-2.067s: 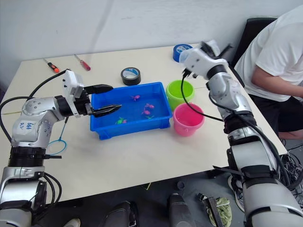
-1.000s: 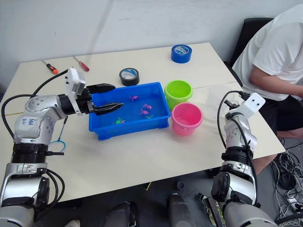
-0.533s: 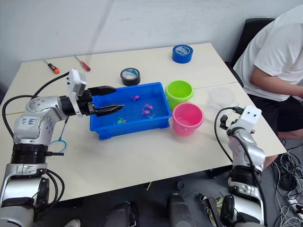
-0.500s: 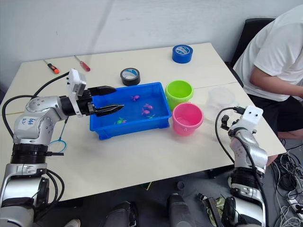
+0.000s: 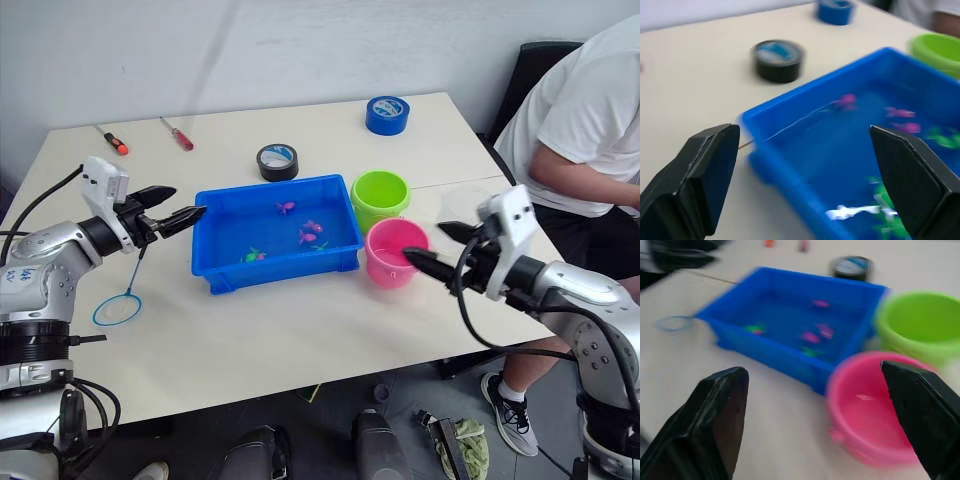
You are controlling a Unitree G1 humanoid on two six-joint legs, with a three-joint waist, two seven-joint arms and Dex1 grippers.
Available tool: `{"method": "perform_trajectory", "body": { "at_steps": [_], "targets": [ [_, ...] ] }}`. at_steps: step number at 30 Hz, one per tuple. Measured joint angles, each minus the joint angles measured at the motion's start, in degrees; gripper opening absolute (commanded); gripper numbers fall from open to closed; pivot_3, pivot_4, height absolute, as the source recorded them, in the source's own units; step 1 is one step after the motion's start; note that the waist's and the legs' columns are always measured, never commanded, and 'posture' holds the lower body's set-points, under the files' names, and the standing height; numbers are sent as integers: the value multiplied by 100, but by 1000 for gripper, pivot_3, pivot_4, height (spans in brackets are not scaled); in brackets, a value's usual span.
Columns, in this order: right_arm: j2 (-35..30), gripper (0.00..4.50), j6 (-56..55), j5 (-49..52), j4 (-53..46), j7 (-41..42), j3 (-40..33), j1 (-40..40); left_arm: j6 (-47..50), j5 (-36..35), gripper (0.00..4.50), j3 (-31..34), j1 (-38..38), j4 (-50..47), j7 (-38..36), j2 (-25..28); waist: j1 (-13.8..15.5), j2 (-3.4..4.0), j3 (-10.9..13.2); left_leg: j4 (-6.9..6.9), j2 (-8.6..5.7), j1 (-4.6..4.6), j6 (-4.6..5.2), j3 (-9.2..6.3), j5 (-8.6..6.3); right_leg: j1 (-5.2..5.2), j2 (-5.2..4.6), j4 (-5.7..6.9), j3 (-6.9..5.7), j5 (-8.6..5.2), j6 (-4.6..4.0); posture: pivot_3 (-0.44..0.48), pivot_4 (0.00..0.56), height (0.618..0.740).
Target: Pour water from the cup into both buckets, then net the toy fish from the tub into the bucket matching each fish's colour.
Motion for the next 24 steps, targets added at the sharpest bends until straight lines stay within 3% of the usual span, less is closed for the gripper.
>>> {"method": "perform_trajectory", "body": {
  "at_steps": [5,13,24],
  "targets": [
    [383,4469,-162,207,-30,273,642,-669,-204,264,4500,238,149,825,639,132,75,-8,-2,0,0,-4,2,2,-1,-3,-7,-2,-6,0,-1,0,150,731],
    [665,4469,-439,63,212,344,1034,-802,-471,440,4500,346,338,1654,1143,44,241,-25,-5,4,-4,-11,14,2,-8,-2,-24,-11,-30,5,-11,0,150,731],
    [607,4469,-639,-171,186,715,1424,-870,-1004,795,4500,-56,106,2741,1159,-288,249,-28,-7,3,-3,-9,14,-1,-9,-1,-24,-9,-41,8,-15,0,150,731]
  ]
}}
